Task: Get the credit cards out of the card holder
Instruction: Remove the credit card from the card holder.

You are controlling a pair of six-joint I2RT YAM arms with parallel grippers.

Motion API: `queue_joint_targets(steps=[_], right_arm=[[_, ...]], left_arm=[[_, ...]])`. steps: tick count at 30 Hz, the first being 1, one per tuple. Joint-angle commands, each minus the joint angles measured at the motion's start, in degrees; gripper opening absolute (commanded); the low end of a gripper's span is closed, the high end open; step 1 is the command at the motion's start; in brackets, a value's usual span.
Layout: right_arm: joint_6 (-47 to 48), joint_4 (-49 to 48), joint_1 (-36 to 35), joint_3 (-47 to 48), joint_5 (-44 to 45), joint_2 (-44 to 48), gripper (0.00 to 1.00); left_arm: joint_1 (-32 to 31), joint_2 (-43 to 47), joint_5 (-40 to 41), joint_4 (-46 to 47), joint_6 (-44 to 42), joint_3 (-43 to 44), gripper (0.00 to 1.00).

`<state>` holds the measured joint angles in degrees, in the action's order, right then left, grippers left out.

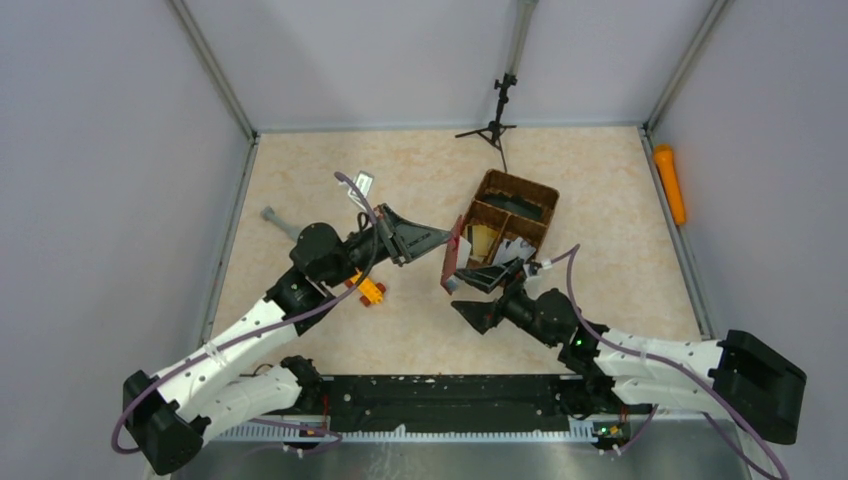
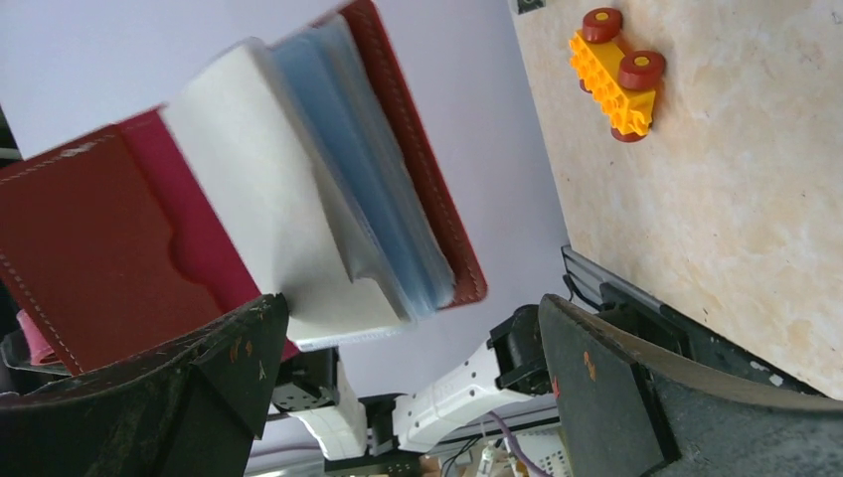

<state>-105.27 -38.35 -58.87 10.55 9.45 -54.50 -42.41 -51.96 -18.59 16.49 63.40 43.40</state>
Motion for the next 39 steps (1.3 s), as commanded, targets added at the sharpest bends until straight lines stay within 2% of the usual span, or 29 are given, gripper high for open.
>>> queue_joint_targets(steps=[1, 4, 8, 16, 17, 21, 24, 25, 27, 29, 33, 39], right_arm=[[-0.1, -3.9, -0.6, 3.2, 2.0, 0.4, 0.99], [0.8, -4.7, -0.5, 2.8, 3.7, 0.0, 0.99], [4.7, -13.1, -0.6, 1.2, 5.5, -2.1, 0.99], [3.3, -19.2, -0.6, 1.8, 2.9, -7.0, 0.99], [3.2, -19.7, -0.6, 1.8, 2.8, -7.3, 0.95], [3.4, -20.5, -0.6, 0.5, 4.3, -6.5, 0.62], [5.7, -18.6, -0.6, -0.3, 6.1, -3.7, 0.45], [7.6, -17.2, -0.6, -0.4, 7.0, -2.2, 0.34], [10.8, -11.6, -0.5, 0.0, 8.4, 1.8, 0.21], [15.1, -5.1, -0.6, 1.6, 9.7, 6.0, 0.02], [24.1, 8.4, -0.5, 5.3, 10.7, 13.0, 0.0], [33.3, 27.2, -0.6, 8.6, 11.9, 17.9, 0.0]], left_arm=[[-0.1, 0.5, -0.5, 6.2, 1.7, -1.4, 0.0], [0.0, 0.0, -1.3, 7.8, 2.9, -1.9, 0.0], [-0.1, -0.3, -2.1, 9.0, 4.0, -1.8, 0.0], [-0.2, 0.2, -1.9, 9.2, 3.8, -2.0, 0.0], [-0.3, 0.2, -2.0, 9.2, 3.8, -2.1, 0.0], [-0.3, 0.6, -2.0, 8.6, 3.6, -2.4, 0.0], [-0.3, 2.1, -1.4, 6.3, 2.0, -2.2, 0.0], [-0.2, 2.9, -1.0, 4.5, 0.9, -1.9, 0.0], [-0.2, 4.6, 0.4, 0.2, -1.2, -1.6, 0.0], [-0.2, 5.9, 1.1, -2.7, -2.6, -2.0, 0.0], [-0.2, 8.0, 1.9, -8.6, -5.0, -3.9, 0.0], [-0.2, 10.1, 5.0, -16.1, -11.4, -7.6, 0.02]])
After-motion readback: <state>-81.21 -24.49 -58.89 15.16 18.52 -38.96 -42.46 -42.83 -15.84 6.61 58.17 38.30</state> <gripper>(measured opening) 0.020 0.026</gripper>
